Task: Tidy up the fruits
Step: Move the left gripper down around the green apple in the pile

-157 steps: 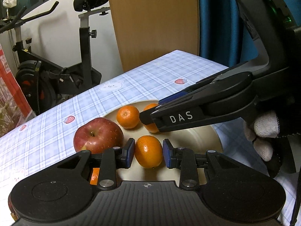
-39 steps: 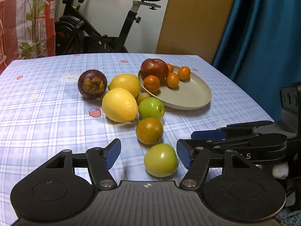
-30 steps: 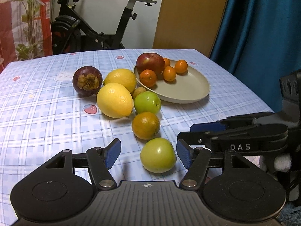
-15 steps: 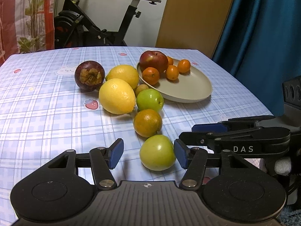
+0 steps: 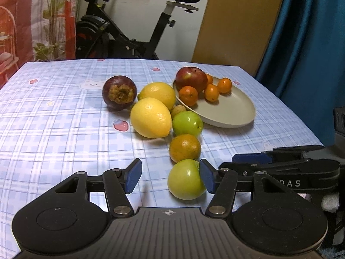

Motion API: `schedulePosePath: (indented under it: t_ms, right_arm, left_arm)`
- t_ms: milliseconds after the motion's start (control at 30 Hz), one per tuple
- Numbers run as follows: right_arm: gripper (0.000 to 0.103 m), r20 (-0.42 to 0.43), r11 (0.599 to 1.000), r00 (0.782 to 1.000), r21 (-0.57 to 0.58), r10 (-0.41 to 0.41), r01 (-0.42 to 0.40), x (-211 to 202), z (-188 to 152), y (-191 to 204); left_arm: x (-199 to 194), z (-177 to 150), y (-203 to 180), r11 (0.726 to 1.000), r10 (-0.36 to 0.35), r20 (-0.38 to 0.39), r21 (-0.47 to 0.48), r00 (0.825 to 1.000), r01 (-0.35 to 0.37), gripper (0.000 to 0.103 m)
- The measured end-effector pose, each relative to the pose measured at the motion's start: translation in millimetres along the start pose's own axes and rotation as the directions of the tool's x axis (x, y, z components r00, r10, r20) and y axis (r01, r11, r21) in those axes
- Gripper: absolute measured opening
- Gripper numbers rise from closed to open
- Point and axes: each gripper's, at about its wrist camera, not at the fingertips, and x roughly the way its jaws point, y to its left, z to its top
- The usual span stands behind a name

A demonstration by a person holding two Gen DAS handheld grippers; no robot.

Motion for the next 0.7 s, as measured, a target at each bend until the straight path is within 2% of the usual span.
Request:
schedulePosePath:
  t_ms: [267, 700]
  right_arm:
    - [0.041, -0.004, 0.999, 0.999, -0.022, 0.039, -0.039, 0, 0, 6]
    - [0.044, -0.063, 0.972, 0.991, -0.196, 0.118, -0.128, 15, -3, 43]
  left_arm:
    - [0, 2, 5, 0.999, 0.015, 0.003, -0.032, 1.000, -0.015, 0.062]
    - [4, 1, 15, 0.995, -0.013, -0.004, -0.101, 1.000, 0.013, 0.062]
